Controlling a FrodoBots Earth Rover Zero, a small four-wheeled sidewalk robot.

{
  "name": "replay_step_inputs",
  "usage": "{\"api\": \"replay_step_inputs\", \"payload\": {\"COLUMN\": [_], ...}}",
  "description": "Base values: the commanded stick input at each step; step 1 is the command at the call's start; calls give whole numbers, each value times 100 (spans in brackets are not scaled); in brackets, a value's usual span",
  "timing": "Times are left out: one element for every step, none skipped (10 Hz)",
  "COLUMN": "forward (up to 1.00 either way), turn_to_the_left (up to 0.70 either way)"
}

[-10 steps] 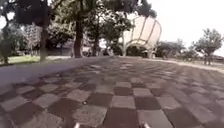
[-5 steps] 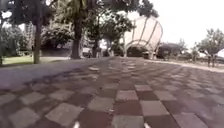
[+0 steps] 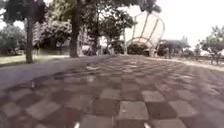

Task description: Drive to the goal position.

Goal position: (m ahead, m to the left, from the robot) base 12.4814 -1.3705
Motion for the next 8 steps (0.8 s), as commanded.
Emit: {"api": "replay_step_inputs", "payload": {"forward": [100,100,100,100,100,100,100,100], "turn_to_the_left": [-27,-27,-27,-27,-27,-27,-27,-27]}}
